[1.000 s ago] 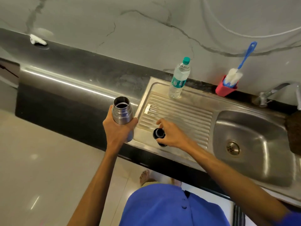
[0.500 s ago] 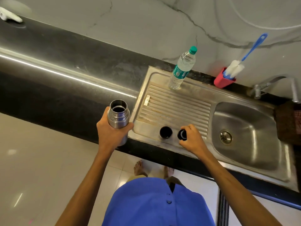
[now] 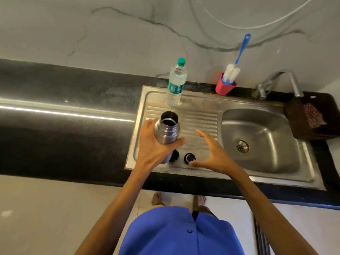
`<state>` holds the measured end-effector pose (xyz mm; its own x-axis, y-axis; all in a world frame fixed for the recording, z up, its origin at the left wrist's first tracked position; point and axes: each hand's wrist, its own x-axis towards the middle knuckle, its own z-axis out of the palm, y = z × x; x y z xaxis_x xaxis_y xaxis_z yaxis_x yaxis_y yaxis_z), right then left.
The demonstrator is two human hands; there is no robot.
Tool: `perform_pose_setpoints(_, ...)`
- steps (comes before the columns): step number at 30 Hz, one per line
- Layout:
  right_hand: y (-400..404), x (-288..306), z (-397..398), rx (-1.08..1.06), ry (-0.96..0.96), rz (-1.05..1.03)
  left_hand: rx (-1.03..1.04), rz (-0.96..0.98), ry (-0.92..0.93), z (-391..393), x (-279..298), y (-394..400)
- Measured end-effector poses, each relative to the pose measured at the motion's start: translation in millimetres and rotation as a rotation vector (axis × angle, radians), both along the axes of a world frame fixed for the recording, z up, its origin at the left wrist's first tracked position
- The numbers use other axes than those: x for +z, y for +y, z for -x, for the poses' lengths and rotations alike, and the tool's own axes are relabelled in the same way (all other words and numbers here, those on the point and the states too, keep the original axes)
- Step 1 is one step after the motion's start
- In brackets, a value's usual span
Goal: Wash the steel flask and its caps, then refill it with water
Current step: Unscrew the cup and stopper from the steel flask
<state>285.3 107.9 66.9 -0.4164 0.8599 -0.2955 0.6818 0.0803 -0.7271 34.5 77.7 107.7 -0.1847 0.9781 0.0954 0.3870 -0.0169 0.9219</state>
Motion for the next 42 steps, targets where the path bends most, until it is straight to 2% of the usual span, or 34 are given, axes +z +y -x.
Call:
perform_pose_setpoints(3,-10.1,33.9,-6.9,-0.019,0.206,-0.069,-0.123,-0.026,0.018,-61.3,25.3,21.5)
perform_pose_setpoints(7,-13.0,44.3,-39.2,-0.308,0.503,-0.125,-0.261,0.021,-0.024,-146.7,44.2,41.9)
perform_pose_setpoints(10,-7.9,52.6,-87.6,-0.444,0.536,-0.186,-0.406,0.058,0.038,-196.2,42.3,66.3)
perform_pose_setpoints(12,-4.3,55.3,-134.3,-0.52,0.493,-0.182,-0.493,0.091,-0.048,-222.1,42.9,80.0)
perform_pose_setpoints(15,3.3,54.8,-220.5,-0.673,0.281,-0.187,-0.47,0.071,-0.178,-244.3,36.3,100.8)
perform_pose_setpoints(18,12.4,51.3,-313.6,-0.69,-0.06,-0.221,-0.366,0.122,-0.212,-264.1,22.2,118.1)
perform_pose_setpoints(21,26.8,57.6,-376.5,-0.569,-0.468,-0.342,-0.244,0.125,-0.233,-277.7,7.8,121.2)
perform_pose_setpoints(24,44.7,67.3,-416.8,-0.344,-0.833,-0.538,-0.158,0.156,-0.218,-289.2,-7.6,120.5)
perform_pose_setpoints(27,61.9,78.2,-435.5,-0.121,-1.095,-0.69,-0.104,0.208,-0.221,-299.0,-21.5,117.0)
perform_pose_setpoints(33,81.8,94.8,-425.8,0.199,-1.448,-0.772,-0.029,0.219,-0.204,-309.8,-35.6,108.2)
perform_pose_setpoints(42,93.1,107.6,-411.2,0.276,-1.533,-0.718,-0.013,0.243,-0.238,-310.0,-41.5,86.0)
